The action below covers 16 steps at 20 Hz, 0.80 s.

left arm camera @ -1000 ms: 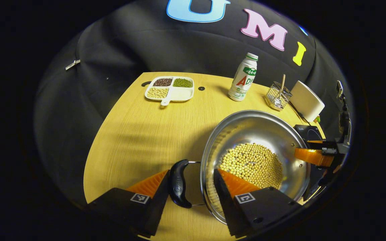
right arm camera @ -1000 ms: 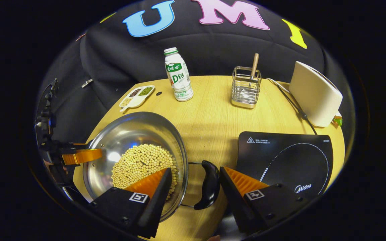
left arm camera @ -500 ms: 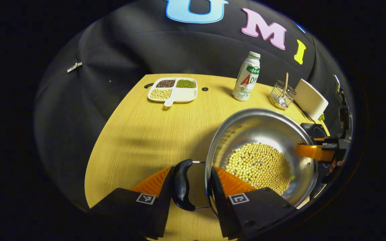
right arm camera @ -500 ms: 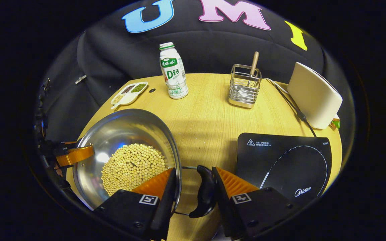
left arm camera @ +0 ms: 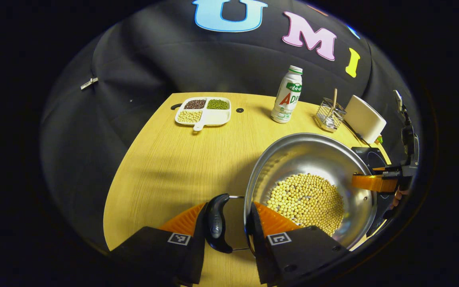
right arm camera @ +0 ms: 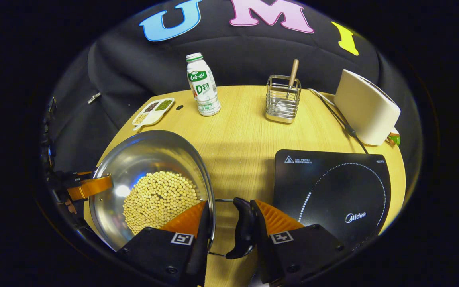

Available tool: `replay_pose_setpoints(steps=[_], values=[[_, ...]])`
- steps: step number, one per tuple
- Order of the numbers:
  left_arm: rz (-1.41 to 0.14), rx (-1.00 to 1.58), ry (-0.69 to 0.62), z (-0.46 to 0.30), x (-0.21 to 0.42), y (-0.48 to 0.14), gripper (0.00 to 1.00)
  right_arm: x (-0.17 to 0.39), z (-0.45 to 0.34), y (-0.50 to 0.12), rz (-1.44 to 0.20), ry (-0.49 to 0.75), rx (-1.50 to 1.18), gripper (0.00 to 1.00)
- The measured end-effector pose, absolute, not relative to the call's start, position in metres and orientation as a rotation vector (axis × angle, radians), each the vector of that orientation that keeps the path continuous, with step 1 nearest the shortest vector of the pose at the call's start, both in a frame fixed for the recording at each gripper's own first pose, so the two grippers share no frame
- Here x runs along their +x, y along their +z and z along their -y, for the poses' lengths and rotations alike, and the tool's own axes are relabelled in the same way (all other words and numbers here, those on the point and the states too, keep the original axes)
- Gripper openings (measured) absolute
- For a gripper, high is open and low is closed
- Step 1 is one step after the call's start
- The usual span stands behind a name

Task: First push the handle of the pot to place it horizontally, then grasp the pot with both hands and set it on the induction cooktop.

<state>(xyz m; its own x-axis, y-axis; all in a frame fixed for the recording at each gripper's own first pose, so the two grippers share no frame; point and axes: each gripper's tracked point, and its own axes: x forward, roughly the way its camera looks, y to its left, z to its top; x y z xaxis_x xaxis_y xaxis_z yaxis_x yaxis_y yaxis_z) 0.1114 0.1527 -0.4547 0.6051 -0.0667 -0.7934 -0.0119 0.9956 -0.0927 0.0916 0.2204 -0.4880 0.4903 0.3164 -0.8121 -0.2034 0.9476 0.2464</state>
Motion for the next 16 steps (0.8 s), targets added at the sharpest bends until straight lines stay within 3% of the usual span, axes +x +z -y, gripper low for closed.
replay_pose_setpoints(steps=[16], values=[[-0.909,-0.059,-0.077,-0.062,0.083,-0.374,0.55,0.057,-0.118,-0.424,-0.998,0.268,0.192,0.55]])
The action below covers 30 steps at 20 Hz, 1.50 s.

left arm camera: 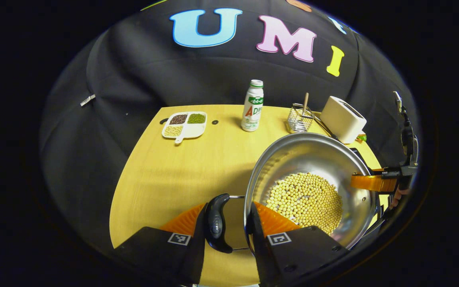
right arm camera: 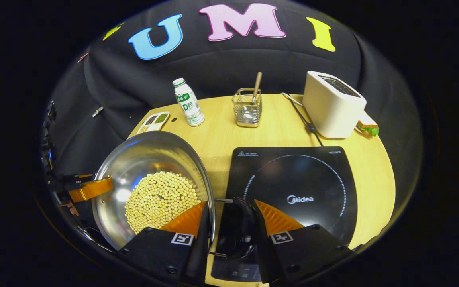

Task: First push the handle of the pot to place it horizontally, then grasp the pot with both hands and set it on the induction cooktop.

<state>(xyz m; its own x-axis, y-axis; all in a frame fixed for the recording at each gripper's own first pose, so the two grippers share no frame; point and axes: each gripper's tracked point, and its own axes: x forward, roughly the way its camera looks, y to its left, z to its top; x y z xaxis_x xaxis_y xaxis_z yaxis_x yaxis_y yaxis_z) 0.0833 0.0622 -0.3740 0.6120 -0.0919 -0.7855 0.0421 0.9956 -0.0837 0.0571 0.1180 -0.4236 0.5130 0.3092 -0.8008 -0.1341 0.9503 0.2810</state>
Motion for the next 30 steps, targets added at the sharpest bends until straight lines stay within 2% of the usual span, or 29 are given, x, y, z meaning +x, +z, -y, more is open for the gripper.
replay_pose_setpoints(steps=[9,10,11,15,16,17,18,19,20,23,24,30], values=[[-0.912,-0.045,-0.154,0.034,0.103,-0.367,0.55,0.061,-0.020,-0.424,-0.999,0.202,0.208,0.54],[-0.912,-0.046,-0.160,0.044,0.105,-0.368,0.55,0.064,-0.009,-0.424,-0.998,0.196,0.207,0.50],[-0.913,-0.047,-0.168,0.054,0.109,-0.368,0.55,0.066,0.003,-0.425,-0.998,0.189,0.206,0.54],[-0.919,-0.049,-0.194,0.094,0.122,-0.371,0.55,0.075,0.044,-0.431,-1.007,0.168,0.204,0.54],[-0.922,-0.048,-0.199,0.102,0.125,-0.373,0.55,0.076,0.052,-0.433,-1.011,0.164,0.205,0.50],[-0.925,-0.047,-0.204,0.110,0.128,-0.375,0.55,0.079,0.059,-0.436,-1.014,0.159,0.206,0.54],[-0.927,-0.047,-0.209,0.119,0.131,-0.379,0.55,0.081,0.067,-0.438,-1.017,0.153,0.206,0.50],[-0.930,-0.047,-0.214,0.128,0.134,-0.381,0.55,0.082,0.075,-0.441,-1.021,0.149,0.206,0.54],[-0.933,-0.048,-0.218,0.134,0.136,-0.382,0.55,0.084,0.083,-0.443,-1.025,0.144,0.205,0.50],[-0.942,-0.044,-0.226,0.152,0.144,-0.390,0.55,0.091,0.098,-0.453,-1.037,0.138,0.207,0.50],[-0.945,-0.044,-0.226,0.157,0.145,-0.392,0.55,0.092,0.103,-0.456,-1.042,0.137,0.209,0.54],[-0.964,-0.043,-0.224,0.176,0.152,-0.405,0.55,0.100,0.120,-0.471,-1.072,0.140,0.214,0.54]])
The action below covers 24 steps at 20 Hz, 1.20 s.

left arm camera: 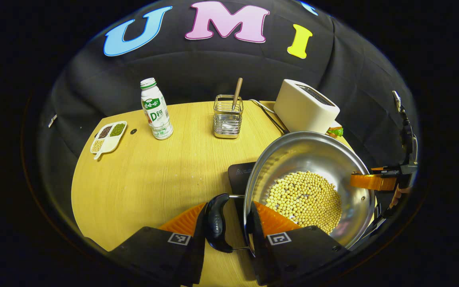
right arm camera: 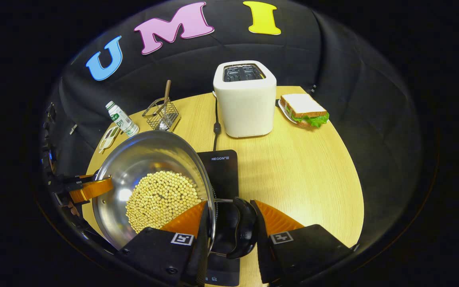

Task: First push the handle of the pot to place it horizontally, then grasp the pot with both hands and set it on the induction cooktop.

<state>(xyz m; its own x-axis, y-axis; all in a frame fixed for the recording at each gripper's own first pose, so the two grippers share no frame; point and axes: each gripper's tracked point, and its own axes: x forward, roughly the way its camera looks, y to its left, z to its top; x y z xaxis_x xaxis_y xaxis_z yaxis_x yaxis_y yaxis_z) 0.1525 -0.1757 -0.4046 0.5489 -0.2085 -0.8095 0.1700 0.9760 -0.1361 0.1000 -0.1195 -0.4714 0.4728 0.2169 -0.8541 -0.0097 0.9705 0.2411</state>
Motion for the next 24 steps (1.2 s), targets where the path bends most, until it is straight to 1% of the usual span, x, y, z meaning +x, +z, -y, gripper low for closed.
replay_pose_setpoints(steps=[7,8,9,13,14,15,18,23,24], values=[[-0.962,-0.042,-0.218,0.175,0.160,-0.411,0.55,0.106,0.117,-0.478,-1.085,0.145,0.218,0.54],[-0.962,-0.042,-0.221,0.175,0.160,-0.413,0.55,0.107,0.117,-0.478,-1.085,0.144,0.219,0.50],[-0.962,-0.043,-0.223,0.175,0.161,-0.412,0.55,0.107,0.117,-0.477,-1.085,0.144,0.221,0.54],[-0.965,-0.040,-0.229,0.175,0.163,-0.413,0.56,0.106,0.118,-0.477,-1.088,0.140,0.226,0.54],[-0.966,-0.040,-0.230,0.175,0.163,-0.414,0.55,0.107,0.118,-0.477,-1.089,0.138,0.228,0.51],[-0.966,-0.040,-0.231,0.175,0.164,-0.414,0.57,0.107,0.118,-0.478,-1.091,0.137,0.230,0.54],[-0.967,-0.039,-0.234,0.176,0.164,-0.414,0.56,0.107,0.118,-0.477,-1.095,0.135,0.235,0.55],[-0.970,-0.036,-0.233,0.176,0.163,-0.414,0.58,0.105,0.119,-0.477,-1.097,0.131,0.239,0.55],[-0.970,-0.038,-0.232,0.176,0.164,-0.415,0.58,0.106,0.119,-0.477,-1.097,0.129,0.242,0.56]])
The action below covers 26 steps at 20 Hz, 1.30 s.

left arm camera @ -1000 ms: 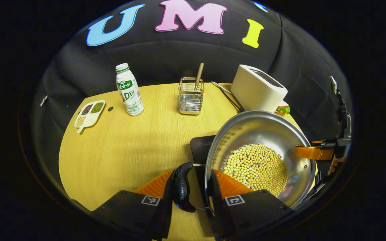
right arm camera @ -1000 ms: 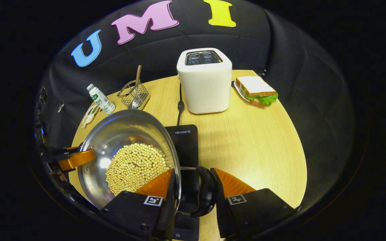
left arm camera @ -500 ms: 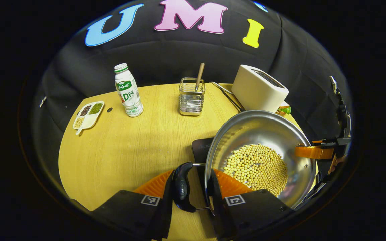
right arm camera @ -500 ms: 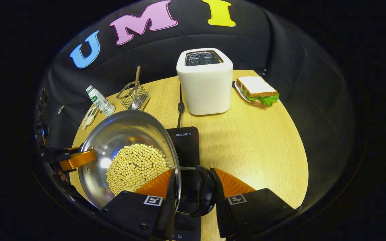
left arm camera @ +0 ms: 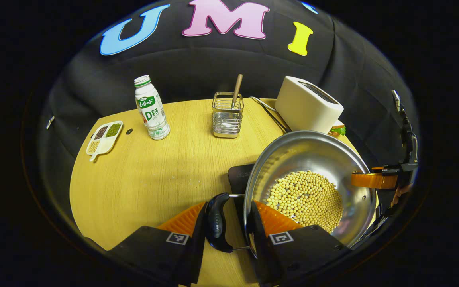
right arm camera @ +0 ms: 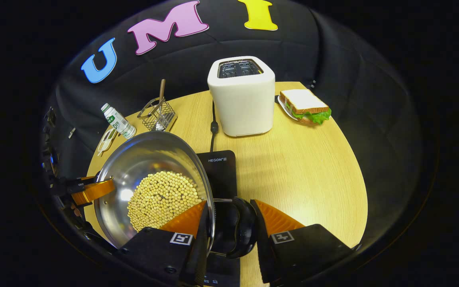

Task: First push the handle of the pot to place it horizontally, then grasp the pot with both hands and set it on the induction cooktop.

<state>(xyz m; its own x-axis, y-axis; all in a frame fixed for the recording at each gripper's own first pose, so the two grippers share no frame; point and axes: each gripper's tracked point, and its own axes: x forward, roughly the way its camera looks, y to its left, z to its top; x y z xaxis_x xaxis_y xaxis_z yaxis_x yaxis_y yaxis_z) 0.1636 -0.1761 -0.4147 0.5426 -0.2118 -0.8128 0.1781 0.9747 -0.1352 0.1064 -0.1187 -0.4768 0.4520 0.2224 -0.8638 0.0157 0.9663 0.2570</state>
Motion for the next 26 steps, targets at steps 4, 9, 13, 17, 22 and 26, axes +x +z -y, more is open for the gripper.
replay_pose_setpoints(steps=[4,9,13,17,22,26], values=[[-0.981,-0.037,-0.230,0.176,0.163,-0.415,0.60,0.105,0.119,-0.476,-1.095,0.120,0.250,0.59],[-0.881,-0.049,-0.178,0.170,0.173,-0.393,0.88,0.104,0.124,-0.474,-1.076,0.058,0.306,0.98],[-0.877,-0.085,-0.162,0.166,0.166,-0.387,0.96,0.105,0.129,-0.462,-1.038,0.046,0.310,0.99],[-0.825,-0.075,-0.156,0.162,0.156,-0.362,0.96,0.102,0.133,-0.436,-0.973,0.044,0.261,0.99],[-0.732,-0.085,-0.147,0.156,0.144,-0.317,0.96,0.099,0.136,-0.388,-0.860,0.039,0.207,0.98],[-0.642,-0.115,-0.139,0.148,0.132,-0.276,0.95,0.095,0.136,-0.342,-0.764,0.030,0.175,0.98]])
